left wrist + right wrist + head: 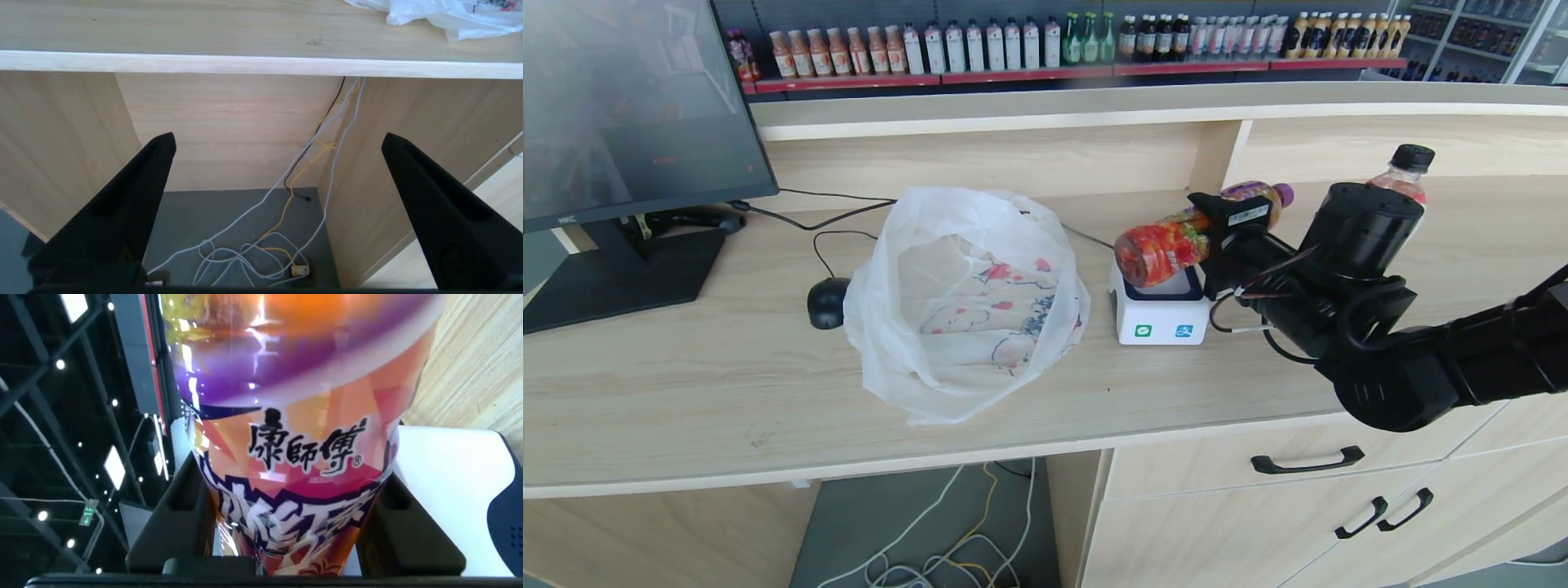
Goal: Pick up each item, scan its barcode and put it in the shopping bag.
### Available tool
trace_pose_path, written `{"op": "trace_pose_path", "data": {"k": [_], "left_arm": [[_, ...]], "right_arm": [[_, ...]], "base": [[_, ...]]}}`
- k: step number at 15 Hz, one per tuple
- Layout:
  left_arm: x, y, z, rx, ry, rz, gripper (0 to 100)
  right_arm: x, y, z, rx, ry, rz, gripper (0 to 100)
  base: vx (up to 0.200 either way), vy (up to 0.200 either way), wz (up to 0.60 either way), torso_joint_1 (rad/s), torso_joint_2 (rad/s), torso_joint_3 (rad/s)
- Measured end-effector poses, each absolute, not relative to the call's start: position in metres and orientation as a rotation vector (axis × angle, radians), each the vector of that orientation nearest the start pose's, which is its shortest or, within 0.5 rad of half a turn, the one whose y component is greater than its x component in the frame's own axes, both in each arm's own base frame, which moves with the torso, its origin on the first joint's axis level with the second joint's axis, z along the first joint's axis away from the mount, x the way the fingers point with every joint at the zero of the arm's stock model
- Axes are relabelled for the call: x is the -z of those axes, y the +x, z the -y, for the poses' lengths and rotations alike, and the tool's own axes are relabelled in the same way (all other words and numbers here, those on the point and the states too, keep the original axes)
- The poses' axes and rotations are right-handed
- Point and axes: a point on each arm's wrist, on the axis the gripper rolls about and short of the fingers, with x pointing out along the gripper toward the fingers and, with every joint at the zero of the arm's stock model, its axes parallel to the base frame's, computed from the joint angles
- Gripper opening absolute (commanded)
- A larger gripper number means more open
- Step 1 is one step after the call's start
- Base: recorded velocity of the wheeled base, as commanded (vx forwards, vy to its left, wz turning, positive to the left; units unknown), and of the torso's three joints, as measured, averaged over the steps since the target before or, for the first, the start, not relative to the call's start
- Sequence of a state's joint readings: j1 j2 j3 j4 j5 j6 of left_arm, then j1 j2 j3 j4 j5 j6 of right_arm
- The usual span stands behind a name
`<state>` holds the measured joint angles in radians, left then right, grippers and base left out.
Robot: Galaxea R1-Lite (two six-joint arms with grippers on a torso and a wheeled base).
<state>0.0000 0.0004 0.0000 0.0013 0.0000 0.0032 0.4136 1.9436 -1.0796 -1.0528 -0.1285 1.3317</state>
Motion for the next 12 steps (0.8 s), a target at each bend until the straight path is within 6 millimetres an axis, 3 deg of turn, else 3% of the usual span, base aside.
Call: {"op": "trace_pose_path", "data": {"k": [12], "left_arm": [[-0.0754,-0.0228,0.0,0.0,0.003,-0.002,100]], "right_arm": [[-0.2155,0.3512,-0.1505,-0.372,1.364,-0.019,0]], "base": [[0.0,0.0,0.0,0.0,0.0,0.0]]}}
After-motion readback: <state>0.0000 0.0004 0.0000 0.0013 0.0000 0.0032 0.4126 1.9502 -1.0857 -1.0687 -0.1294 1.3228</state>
